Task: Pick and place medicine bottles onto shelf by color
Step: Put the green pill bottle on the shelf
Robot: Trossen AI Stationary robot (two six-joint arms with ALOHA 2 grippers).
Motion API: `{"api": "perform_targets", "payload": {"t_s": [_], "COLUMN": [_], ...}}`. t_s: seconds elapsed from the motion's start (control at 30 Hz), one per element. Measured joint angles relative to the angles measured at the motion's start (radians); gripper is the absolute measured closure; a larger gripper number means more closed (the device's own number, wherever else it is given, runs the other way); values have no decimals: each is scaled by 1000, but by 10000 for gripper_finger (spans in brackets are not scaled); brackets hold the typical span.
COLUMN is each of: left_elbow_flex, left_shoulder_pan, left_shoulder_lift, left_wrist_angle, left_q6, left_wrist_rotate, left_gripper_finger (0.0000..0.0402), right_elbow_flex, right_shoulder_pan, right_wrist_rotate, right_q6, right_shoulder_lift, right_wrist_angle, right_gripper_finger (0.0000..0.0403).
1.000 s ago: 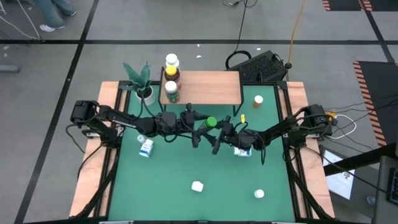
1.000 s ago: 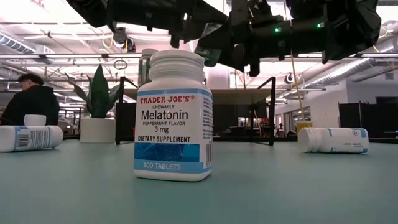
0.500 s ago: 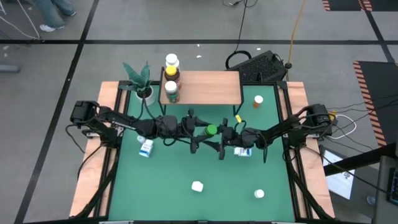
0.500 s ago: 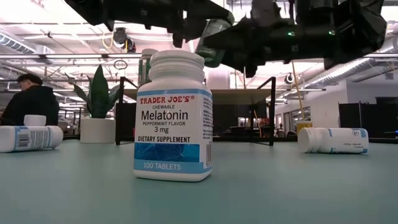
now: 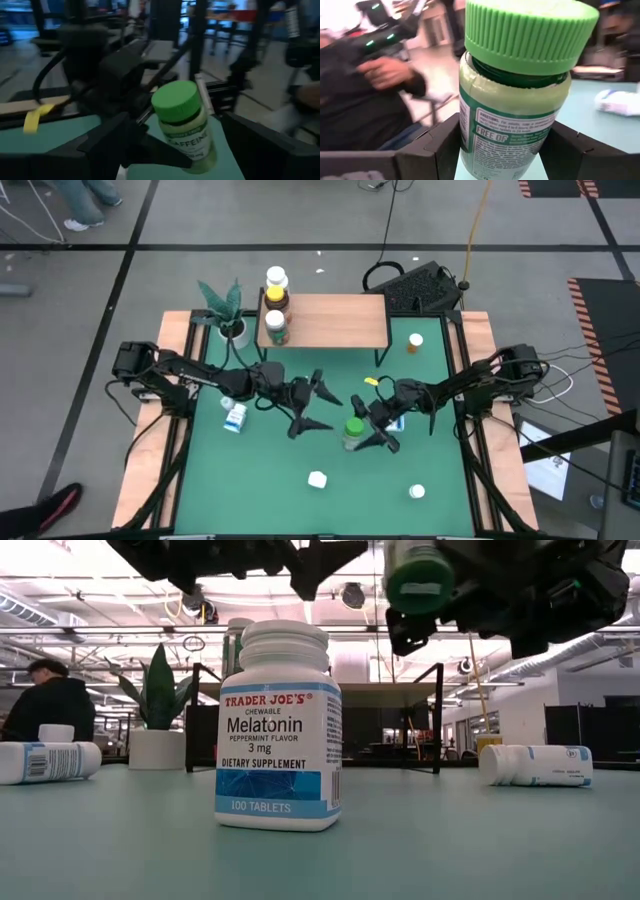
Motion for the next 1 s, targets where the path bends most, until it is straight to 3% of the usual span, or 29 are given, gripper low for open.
{"api": "perform_targets", "payload": {"t_s": [0.1, 0.3, 0.4, 0.7, 1.0], "left_elbow_flex": [5, 86, 106, 130, 130], "left_shoulder_pan": [-2, -19, -17, -18, -8], "left_shoulder_lift": [7, 96, 100, 97, 97], "left_wrist_angle": [19, -39, -135, -202, -207], "left_q6": [3, -1, 7, 61, -21], "left_wrist_rotate": [70, 64, 61, 93, 59], "left_gripper_finger": [76, 75, 75, 87, 131], "right_elbow_flex": [26, 86, 83, 83, 83], "right_shoulder_pan": [0, -1, -1, 6, 7], "right_wrist_rotate": [-34, -27, -9, 1, 130], "right_q6": [-17, -39, -55, -86, -135], "right_shoulder_lift": [21, 73, 77, 76, 76], "right_wrist_angle": [6, -77, -123, -140, -193], "right_gripper_finger": [191, 191, 190, 190, 190]}}
